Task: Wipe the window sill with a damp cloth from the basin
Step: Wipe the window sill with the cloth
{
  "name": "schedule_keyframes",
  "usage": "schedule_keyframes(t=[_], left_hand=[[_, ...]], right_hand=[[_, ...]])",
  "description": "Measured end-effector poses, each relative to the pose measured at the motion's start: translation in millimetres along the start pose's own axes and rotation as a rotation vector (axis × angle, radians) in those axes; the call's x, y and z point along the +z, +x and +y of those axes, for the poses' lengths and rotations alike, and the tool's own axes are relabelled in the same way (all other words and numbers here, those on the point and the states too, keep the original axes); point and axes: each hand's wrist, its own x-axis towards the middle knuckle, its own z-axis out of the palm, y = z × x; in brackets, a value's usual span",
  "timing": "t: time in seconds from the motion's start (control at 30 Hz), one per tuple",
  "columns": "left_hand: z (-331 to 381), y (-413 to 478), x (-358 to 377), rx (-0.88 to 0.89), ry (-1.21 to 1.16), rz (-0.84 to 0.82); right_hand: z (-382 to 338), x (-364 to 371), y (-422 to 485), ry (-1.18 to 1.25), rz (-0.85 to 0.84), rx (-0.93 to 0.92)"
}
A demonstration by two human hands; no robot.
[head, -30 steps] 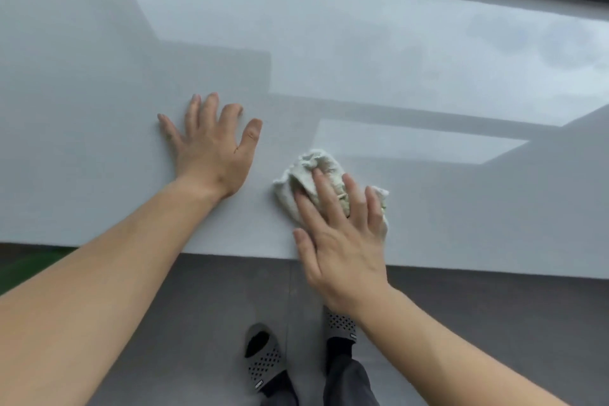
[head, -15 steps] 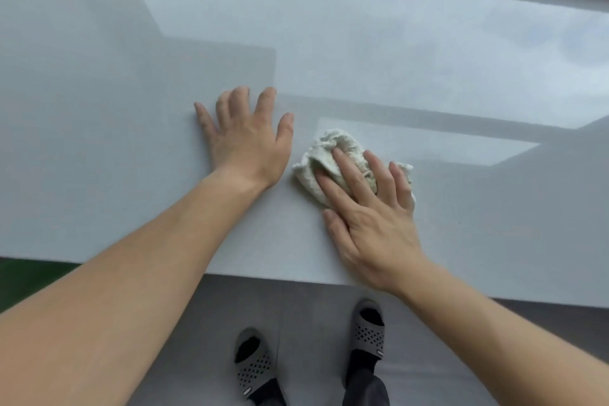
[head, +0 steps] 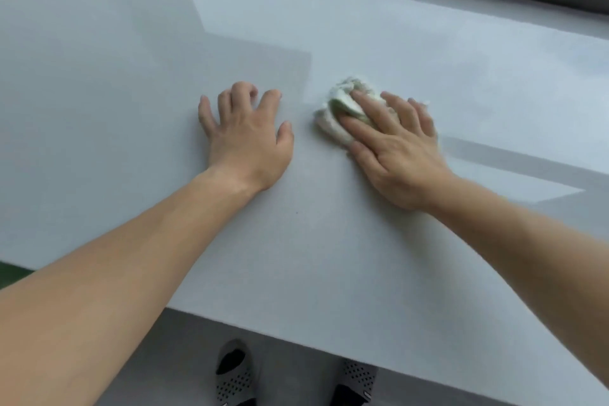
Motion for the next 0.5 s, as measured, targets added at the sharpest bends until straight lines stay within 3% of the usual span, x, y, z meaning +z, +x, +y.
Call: schedule_keyframes(t=[0.1,0.17,0.3,0.37,0.5], left_hand=[[9.3,17.6,5.5,0.008,-0.086,0.015],[18.4,26.4,10.4,0.01,-0.105,-0.004],[29.9,30.7,17.9,-0.004,-0.094,-0.025],[33.2,32.9,18.8,-0.013,-0.084,-0.005],[48.5,45.5,23.8,-0.028,-0.051,-0.043]], right_hand=[[37.5,-10.0,61.1,0.056,0.045,0.272],[32.1,-8.6,73.5,0.058,0.057,0.301],[26.8,-3.1,41.9,-0.005,-0.013,-0.12],[52.2,-10.8,56.5,-0.016,-0.033,-0.207],[91.3,-19.6,123.2,0.042,0.025,0.11]])
